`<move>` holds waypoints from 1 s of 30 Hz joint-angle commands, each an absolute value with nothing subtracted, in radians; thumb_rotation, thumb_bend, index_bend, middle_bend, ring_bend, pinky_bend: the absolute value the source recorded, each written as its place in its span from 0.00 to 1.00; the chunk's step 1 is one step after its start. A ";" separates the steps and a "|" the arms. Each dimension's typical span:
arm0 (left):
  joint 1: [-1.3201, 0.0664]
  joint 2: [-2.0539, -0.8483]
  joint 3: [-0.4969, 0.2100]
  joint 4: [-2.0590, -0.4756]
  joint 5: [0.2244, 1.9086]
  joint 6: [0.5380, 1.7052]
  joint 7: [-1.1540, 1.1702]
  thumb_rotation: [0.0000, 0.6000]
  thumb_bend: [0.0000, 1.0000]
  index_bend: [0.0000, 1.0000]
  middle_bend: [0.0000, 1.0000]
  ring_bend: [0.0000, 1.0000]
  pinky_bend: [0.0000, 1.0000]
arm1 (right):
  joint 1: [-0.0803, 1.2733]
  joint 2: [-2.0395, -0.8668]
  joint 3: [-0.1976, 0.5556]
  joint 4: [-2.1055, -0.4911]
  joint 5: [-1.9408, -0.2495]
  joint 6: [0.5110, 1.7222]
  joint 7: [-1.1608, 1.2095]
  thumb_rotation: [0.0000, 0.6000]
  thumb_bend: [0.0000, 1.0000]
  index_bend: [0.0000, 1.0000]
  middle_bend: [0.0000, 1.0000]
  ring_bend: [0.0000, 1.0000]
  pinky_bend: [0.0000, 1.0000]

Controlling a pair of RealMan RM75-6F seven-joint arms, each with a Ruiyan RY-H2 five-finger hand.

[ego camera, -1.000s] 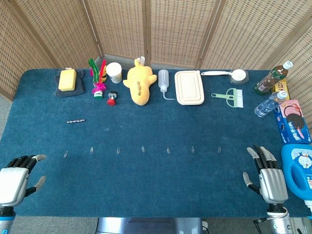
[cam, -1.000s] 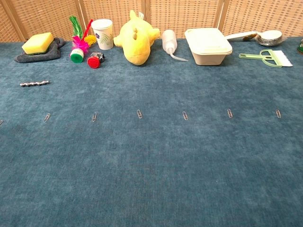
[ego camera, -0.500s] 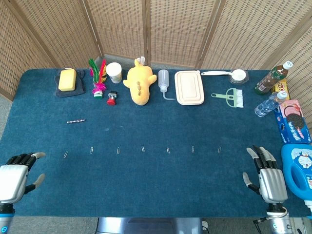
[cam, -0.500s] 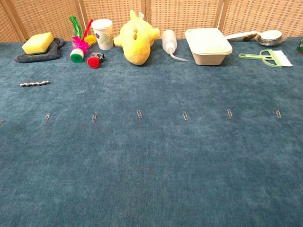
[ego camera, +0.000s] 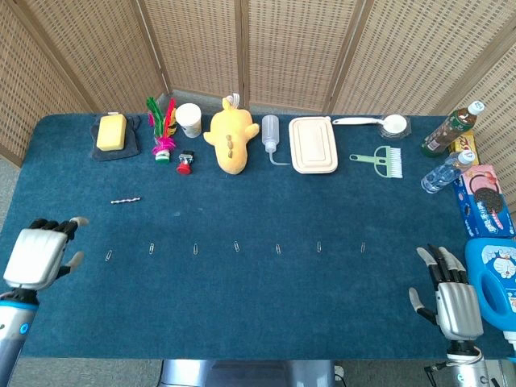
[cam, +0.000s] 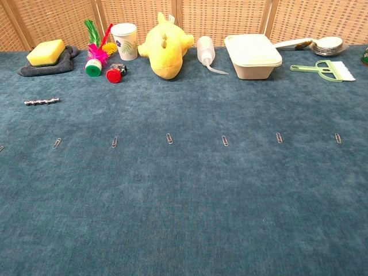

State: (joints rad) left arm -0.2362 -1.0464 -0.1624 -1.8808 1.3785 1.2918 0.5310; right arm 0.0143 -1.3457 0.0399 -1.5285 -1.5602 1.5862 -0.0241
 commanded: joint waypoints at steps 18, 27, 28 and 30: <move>-0.578 -1.283 -0.260 -1.482 1.055 0.974 0.712 1.00 0.47 0.37 0.60 0.55 0.61 | 0.019 -1.355 0.059 -1.492 -1.521 1.561 -0.001 1.00 0.39 0.14 0.13 0.08 0.14; -0.667 -1.369 -0.265 -1.328 0.968 0.866 0.667 1.00 0.61 0.41 0.63 0.57 0.62 | 0.008 -1.350 0.065 -1.489 -1.498 1.563 0.003 1.00 0.39 0.14 0.13 0.08 0.14; -0.674 -1.375 -0.265 -1.316 0.961 0.857 0.664 1.00 0.61 0.41 0.63 0.57 0.62 | 0.006 -1.348 0.066 -1.490 -1.494 1.565 0.002 1.00 0.39 0.14 0.13 0.08 0.14; -0.691 -1.391 -0.264 -1.285 0.943 0.833 0.653 1.00 0.61 0.42 0.64 0.57 0.62 | 0.002 -1.344 0.067 -1.494 -1.489 1.568 -0.002 1.00 0.39 0.14 0.13 0.08 0.14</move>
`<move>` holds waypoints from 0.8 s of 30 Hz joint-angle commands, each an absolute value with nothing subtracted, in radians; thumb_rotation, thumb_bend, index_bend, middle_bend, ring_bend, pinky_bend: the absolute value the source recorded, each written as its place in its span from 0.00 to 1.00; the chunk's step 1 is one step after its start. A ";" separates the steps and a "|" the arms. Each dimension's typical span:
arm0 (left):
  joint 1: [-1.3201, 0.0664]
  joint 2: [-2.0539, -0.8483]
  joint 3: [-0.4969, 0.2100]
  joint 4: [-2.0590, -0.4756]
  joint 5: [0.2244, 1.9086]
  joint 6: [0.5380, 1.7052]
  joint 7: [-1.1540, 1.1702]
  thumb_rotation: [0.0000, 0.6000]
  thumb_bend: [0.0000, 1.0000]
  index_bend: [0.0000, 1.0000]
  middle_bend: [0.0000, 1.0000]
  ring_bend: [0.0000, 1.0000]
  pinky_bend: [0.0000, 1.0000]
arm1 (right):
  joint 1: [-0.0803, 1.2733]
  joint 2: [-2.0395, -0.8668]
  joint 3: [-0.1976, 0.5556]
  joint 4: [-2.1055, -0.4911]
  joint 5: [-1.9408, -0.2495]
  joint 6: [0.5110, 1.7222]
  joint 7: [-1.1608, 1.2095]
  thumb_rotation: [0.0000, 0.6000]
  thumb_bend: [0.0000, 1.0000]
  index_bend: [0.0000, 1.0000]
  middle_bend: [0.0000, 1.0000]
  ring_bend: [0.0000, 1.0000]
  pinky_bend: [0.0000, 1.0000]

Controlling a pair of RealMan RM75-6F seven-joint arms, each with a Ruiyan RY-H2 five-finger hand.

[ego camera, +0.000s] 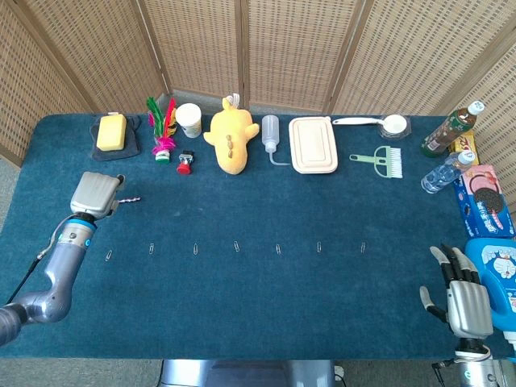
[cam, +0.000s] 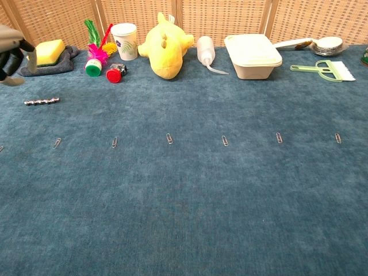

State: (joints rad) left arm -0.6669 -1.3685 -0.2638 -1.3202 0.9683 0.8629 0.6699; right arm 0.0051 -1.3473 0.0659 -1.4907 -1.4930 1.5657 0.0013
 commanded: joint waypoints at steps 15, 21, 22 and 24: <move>-0.754 -1.444 -0.239 -1.149 0.882 0.748 0.579 1.00 0.56 0.44 0.76 0.69 0.72 | 0.001 -1.338 0.075 -1.505 -1.474 1.559 -0.010 1.00 0.39 0.14 0.13 0.08 0.14; -0.771 -1.449 -0.225 -1.119 0.888 0.739 0.565 1.00 0.54 0.47 0.90 0.81 0.85 | 0.008 -1.346 0.080 -1.497 -1.467 1.546 -0.013 1.00 0.39 0.14 0.13 0.08 0.14; -0.773 -1.451 -0.223 -1.115 0.890 0.741 0.564 1.00 0.54 0.48 0.91 0.82 0.86 | 0.009 -1.347 0.081 -1.496 -1.466 1.544 -0.013 1.00 0.39 0.14 0.13 0.08 0.14; -0.777 -1.456 -0.216 -1.104 0.894 0.745 0.564 1.00 0.54 0.50 0.92 0.83 0.86 | 0.011 -1.349 0.082 -1.495 -1.465 1.542 -0.014 1.00 0.39 0.14 0.13 0.08 0.14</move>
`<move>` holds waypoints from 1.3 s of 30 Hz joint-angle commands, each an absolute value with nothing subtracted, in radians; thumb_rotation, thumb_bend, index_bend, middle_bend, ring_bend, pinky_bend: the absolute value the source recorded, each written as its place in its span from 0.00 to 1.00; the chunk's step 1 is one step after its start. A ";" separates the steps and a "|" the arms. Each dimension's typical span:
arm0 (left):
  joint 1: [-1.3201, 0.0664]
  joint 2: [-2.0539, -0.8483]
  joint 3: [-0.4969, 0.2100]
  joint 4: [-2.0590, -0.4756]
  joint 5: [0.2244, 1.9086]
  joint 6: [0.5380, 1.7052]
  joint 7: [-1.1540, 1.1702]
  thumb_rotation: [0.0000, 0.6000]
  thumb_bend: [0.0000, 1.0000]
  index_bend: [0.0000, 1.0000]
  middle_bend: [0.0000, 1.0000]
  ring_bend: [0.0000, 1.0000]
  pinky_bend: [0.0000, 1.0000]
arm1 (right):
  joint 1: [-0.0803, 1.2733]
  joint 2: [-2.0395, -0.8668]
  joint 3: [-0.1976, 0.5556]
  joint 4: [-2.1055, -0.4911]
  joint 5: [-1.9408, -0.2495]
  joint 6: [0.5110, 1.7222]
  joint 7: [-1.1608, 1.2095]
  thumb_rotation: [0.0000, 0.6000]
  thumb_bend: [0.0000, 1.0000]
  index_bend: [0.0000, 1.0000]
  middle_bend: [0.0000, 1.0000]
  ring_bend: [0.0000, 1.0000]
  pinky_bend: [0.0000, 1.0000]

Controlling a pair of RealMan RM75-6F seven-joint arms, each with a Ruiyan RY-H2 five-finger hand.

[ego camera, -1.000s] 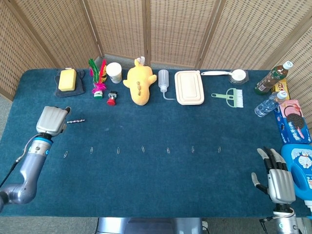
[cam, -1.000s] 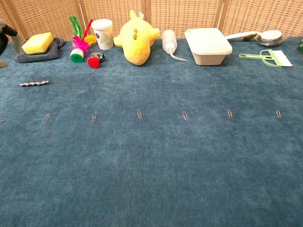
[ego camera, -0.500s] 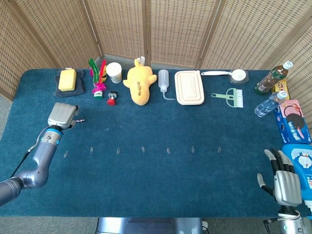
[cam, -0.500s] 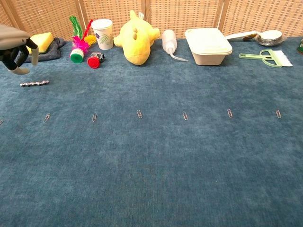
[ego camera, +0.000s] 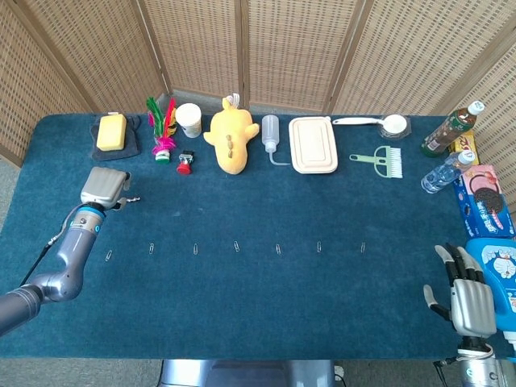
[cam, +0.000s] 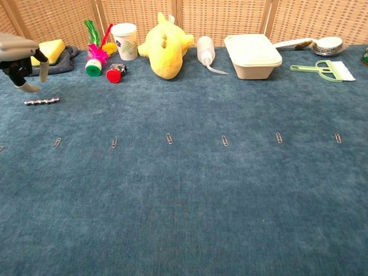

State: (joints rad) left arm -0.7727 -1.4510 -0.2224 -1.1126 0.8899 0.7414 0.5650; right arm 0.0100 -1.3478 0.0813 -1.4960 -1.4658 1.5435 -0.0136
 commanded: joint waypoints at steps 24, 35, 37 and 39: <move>-0.823 -1.549 -0.177 -0.974 0.848 0.697 0.549 1.00 0.54 0.50 0.92 0.82 0.86 | 0.015 -1.358 0.092 -1.485 -1.439 1.526 -0.019 1.00 0.39 0.13 0.13 0.08 0.14; -0.825 -1.563 -0.166 -0.949 0.825 0.691 0.546 1.00 0.54 0.49 0.91 0.81 0.86 | 0.015 -1.362 0.091 -1.484 -1.435 1.519 -0.021 1.00 0.39 0.13 0.13 0.08 0.14; -0.826 -1.569 -0.162 -0.942 0.823 0.689 0.546 1.00 0.54 0.49 0.91 0.81 0.86 | 0.015 -1.361 0.092 -1.485 -1.435 1.520 -0.021 1.00 0.39 0.13 0.13 0.08 0.14; -0.826 -1.574 -0.161 -0.936 0.822 0.688 0.545 1.00 0.54 0.49 0.91 0.81 0.86 | 0.015 -1.361 0.092 -1.486 -1.434 1.520 -0.022 1.00 0.39 0.13 0.13 0.08 0.14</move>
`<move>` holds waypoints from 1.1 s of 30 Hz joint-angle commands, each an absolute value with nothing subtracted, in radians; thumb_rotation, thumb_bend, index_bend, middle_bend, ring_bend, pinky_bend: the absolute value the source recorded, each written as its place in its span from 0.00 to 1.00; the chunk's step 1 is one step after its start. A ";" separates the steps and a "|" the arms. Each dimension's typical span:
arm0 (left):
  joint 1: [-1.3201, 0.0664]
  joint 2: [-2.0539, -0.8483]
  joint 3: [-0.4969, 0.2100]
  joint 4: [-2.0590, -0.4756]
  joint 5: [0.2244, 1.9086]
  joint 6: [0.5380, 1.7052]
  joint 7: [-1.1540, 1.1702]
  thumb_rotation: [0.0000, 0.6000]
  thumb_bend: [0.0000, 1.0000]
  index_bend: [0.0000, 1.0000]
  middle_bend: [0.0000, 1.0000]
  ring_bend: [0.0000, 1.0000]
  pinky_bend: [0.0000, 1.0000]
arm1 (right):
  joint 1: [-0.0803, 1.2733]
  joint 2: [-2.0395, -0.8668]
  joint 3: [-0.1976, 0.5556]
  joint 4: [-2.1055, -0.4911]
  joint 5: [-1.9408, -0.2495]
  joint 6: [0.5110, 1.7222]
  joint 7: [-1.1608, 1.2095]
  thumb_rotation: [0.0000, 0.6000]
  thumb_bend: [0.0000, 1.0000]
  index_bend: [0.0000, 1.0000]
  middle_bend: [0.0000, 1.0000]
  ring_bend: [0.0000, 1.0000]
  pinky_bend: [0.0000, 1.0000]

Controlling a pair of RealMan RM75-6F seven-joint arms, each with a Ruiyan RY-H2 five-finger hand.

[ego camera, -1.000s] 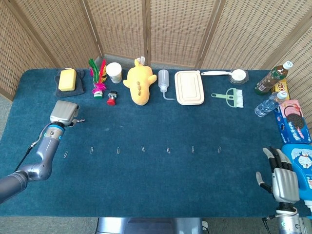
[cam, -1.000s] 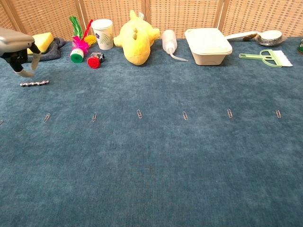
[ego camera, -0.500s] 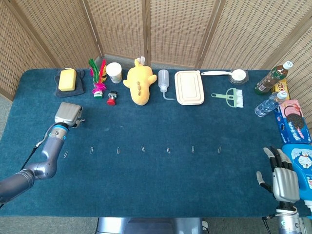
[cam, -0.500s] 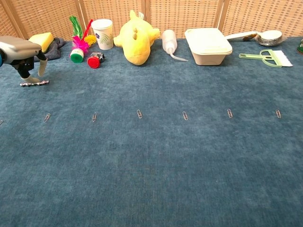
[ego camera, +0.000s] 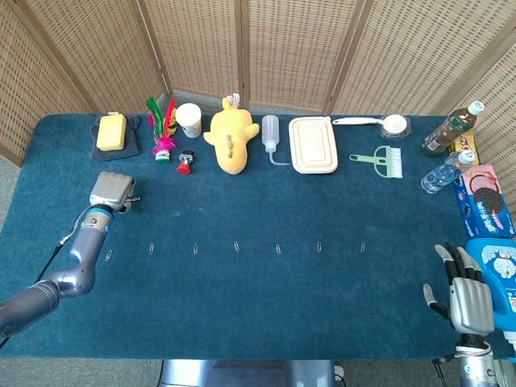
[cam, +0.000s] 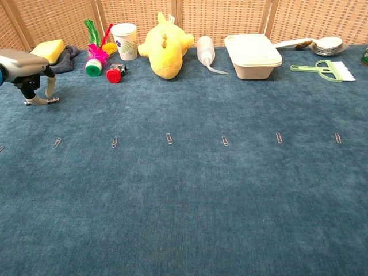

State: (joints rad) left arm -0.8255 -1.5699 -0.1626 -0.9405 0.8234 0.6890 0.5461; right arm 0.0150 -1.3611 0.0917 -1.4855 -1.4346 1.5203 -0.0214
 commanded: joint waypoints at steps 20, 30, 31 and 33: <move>-0.850 -1.605 -0.162 -0.895 0.808 0.677 0.547 1.00 0.54 0.49 0.91 0.81 0.86 | 0.013 -1.364 0.093 -1.480 -1.423 1.514 -0.019 1.00 0.39 0.13 0.13 0.08 0.14; -0.860 -1.605 -0.163 -0.909 0.790 0.682 0.569 1.00 0.54 0.49 0.91 0.81 0.86 | 0.011 -1.366 0.091 -1.470 -1.422 1.512 -0.007 1.00 0.39 0.13 0.13 0.08 0.14; -0.861 -1.605 -0.162 -0.910 0.786 0.681 0.572 1.00 0.54 0.49 0.91 0.81 0.86 | 0.011 -1.366 0.091 -1.469 -1.422 1.513 -0.006 1.00 0.39 0.13 0.13 0.08 0.14; -0.862 -1.605 -0.160 -0.911 0.779 0.681 0.580 1.00 0.54 0.49 0.91 0.81 0.86 | 0.009 -1.366 0.091 -1.467 -1.422 1.514 -0.004 1.00 0.39 0.13 0.13 0.08 0.14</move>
